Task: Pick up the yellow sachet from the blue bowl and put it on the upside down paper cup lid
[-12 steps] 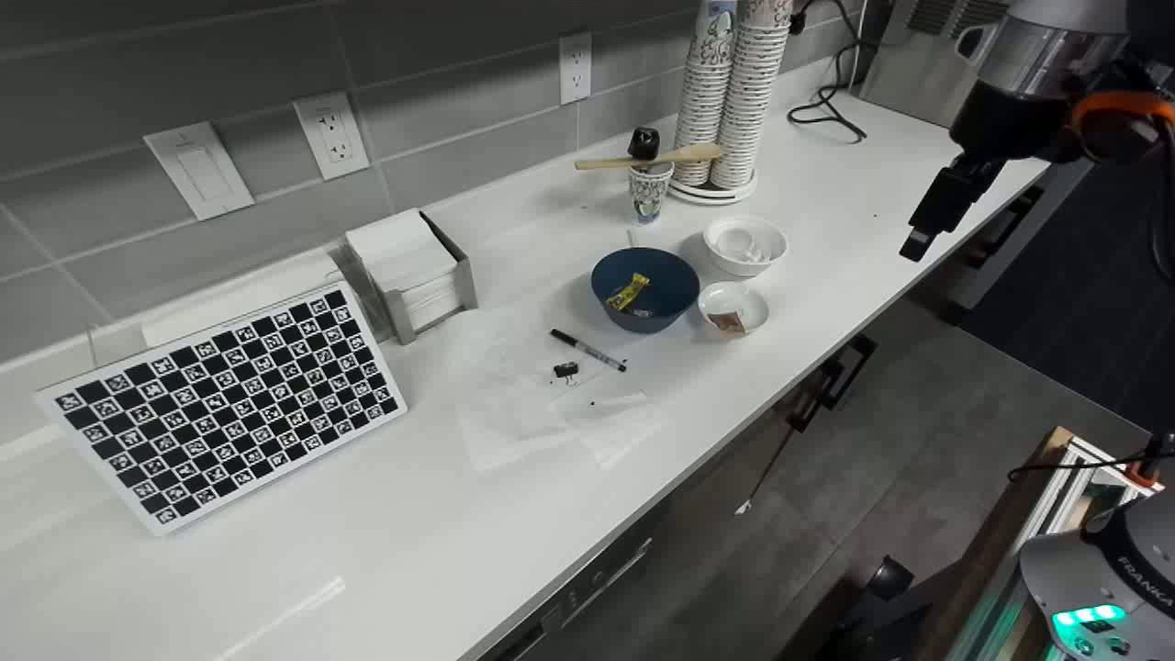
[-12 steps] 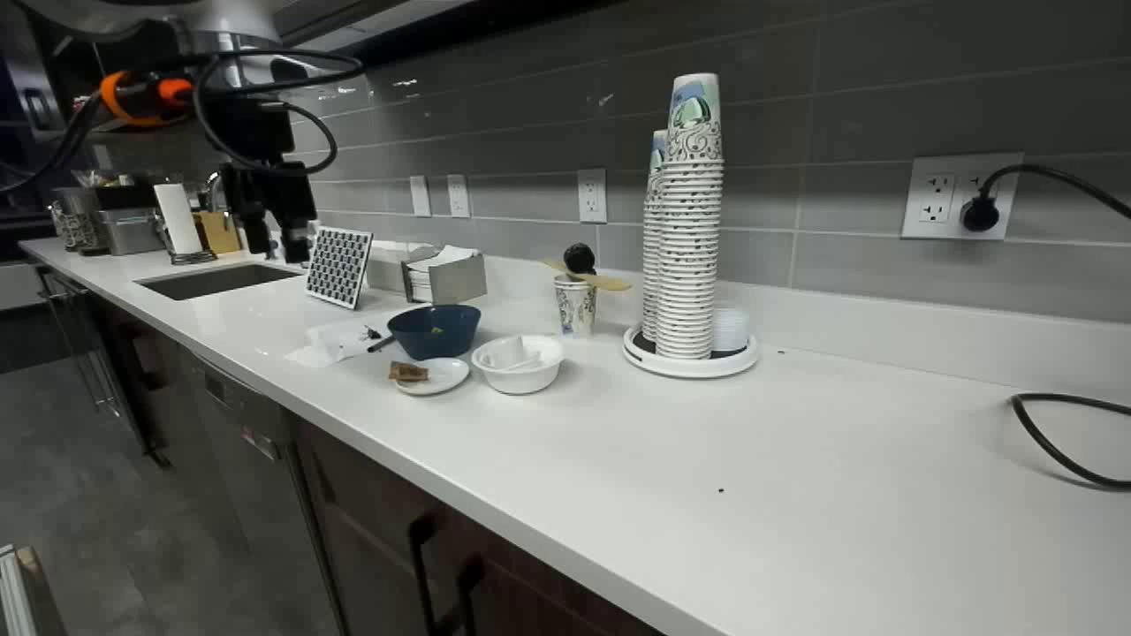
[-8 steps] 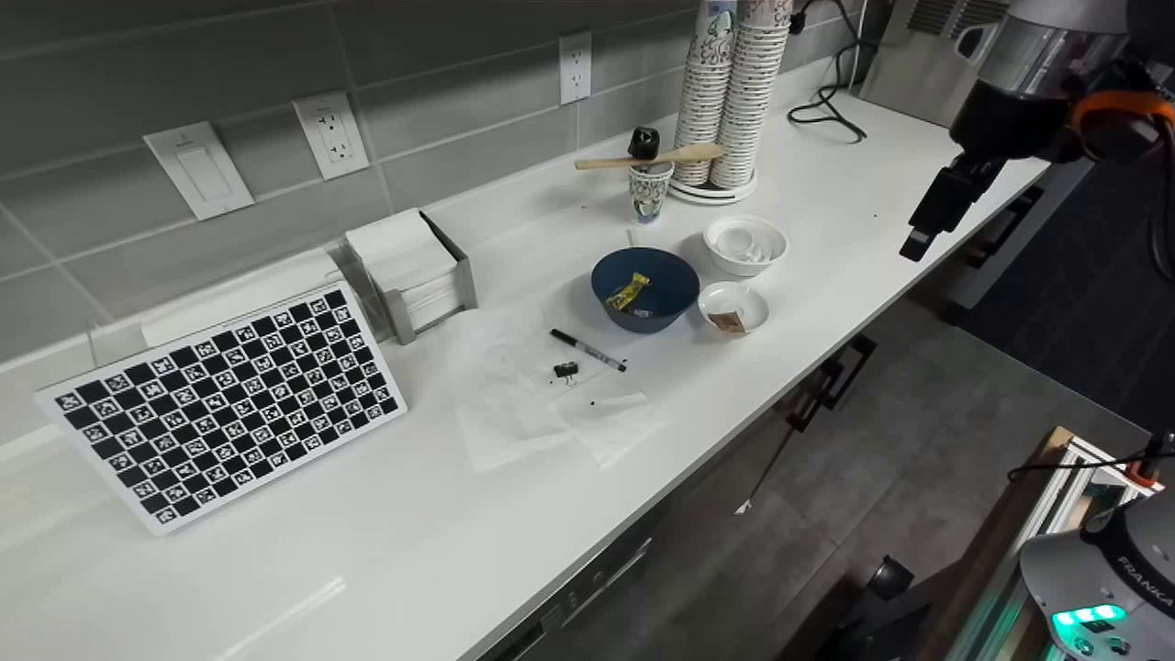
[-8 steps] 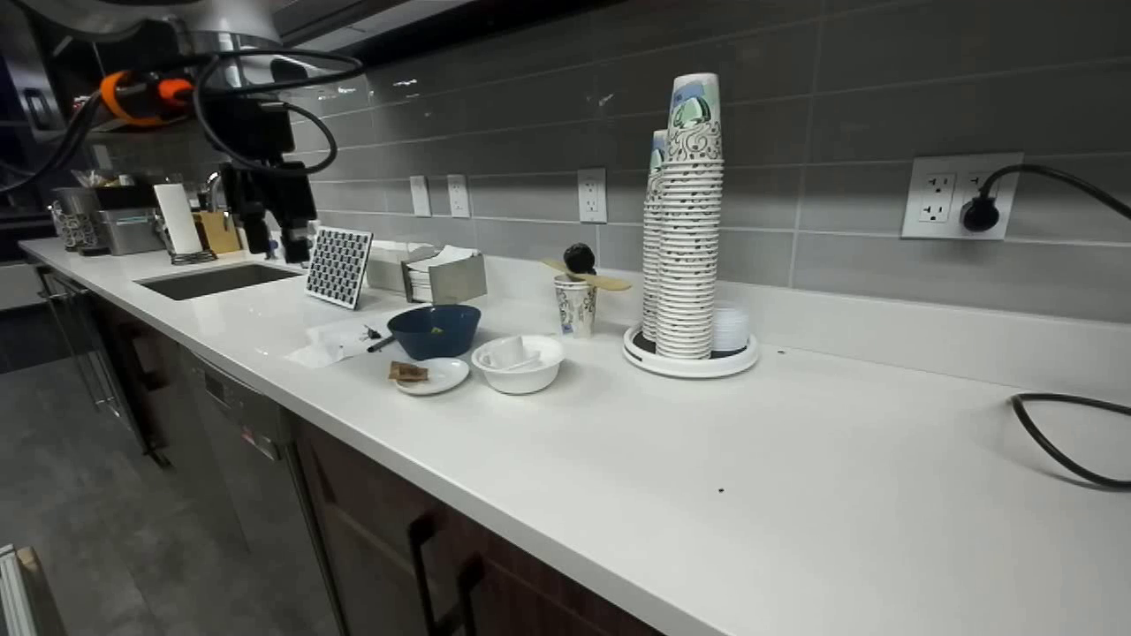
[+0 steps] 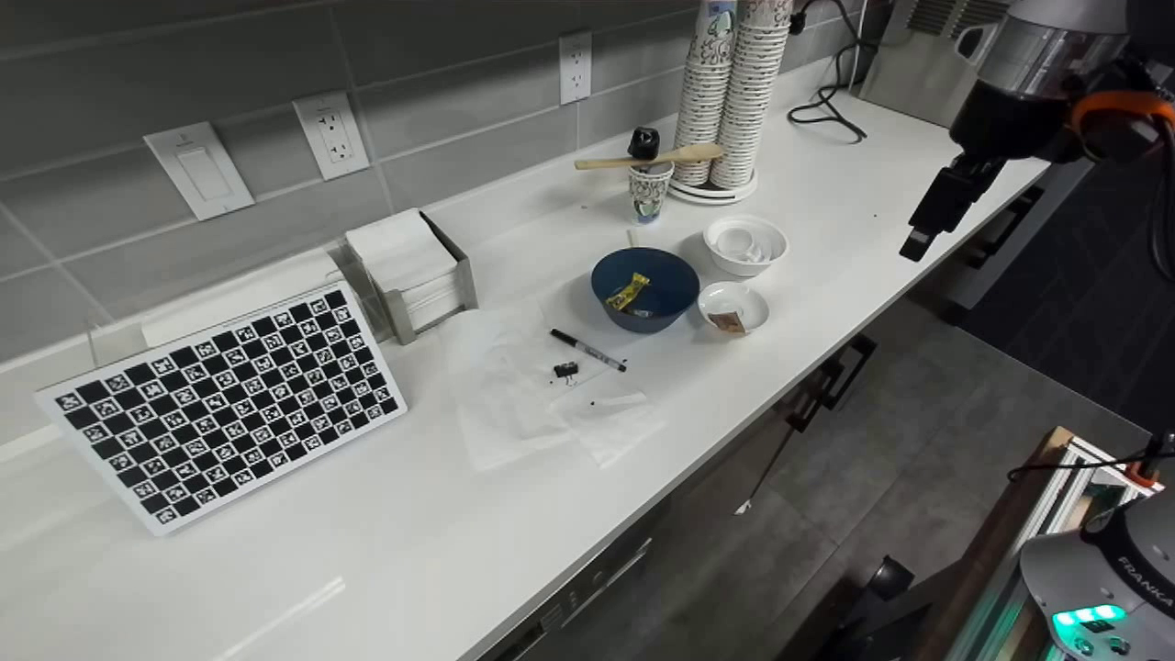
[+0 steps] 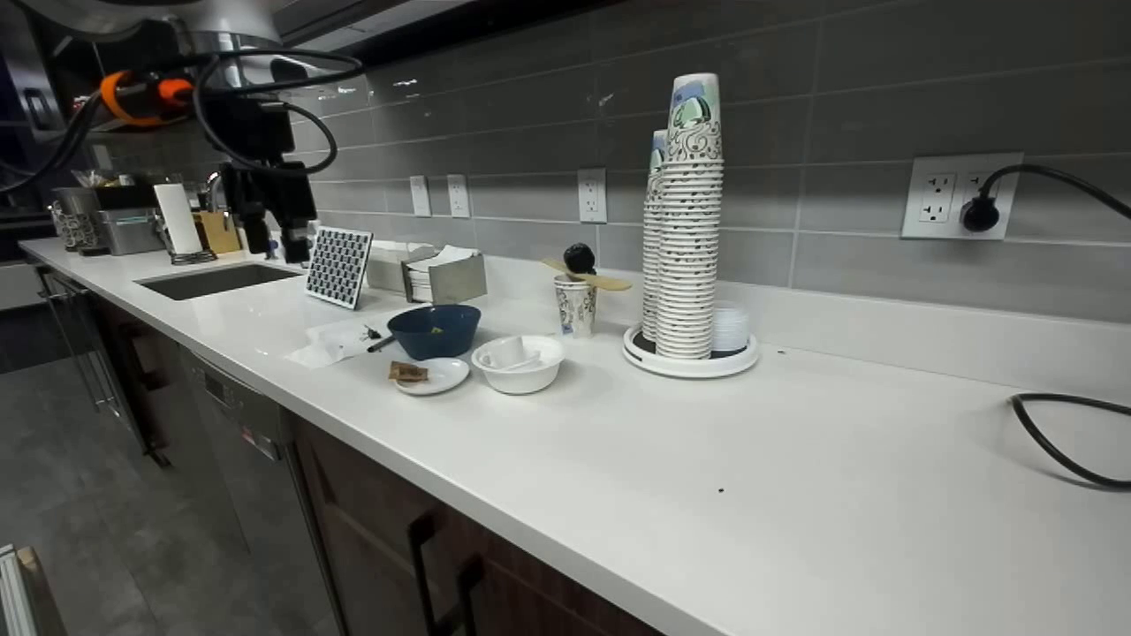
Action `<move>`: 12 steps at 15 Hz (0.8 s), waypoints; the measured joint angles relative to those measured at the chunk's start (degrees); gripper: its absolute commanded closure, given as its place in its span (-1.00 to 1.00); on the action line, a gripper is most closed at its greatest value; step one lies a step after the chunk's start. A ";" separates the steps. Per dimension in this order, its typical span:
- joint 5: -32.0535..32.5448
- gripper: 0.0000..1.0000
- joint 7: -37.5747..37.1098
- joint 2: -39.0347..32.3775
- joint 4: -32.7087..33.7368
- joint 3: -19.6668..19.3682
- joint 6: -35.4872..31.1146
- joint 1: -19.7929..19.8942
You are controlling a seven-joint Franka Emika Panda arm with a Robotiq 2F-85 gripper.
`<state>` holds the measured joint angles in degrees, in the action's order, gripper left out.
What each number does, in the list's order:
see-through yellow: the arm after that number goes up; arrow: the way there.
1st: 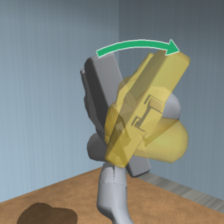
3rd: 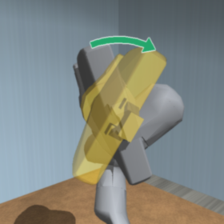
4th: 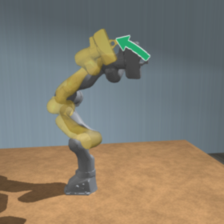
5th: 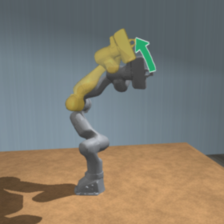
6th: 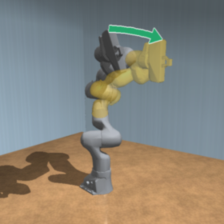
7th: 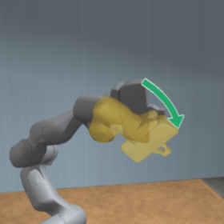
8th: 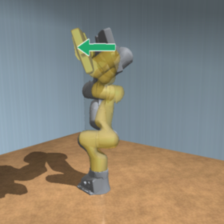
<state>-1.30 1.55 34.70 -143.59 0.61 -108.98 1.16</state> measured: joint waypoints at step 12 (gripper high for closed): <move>0.93 -1.00 -15.66 -13.71 6.46 4.03 -23.78 1.55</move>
<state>-0.37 -14.11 20.99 -137.13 4.64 -132.76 2.72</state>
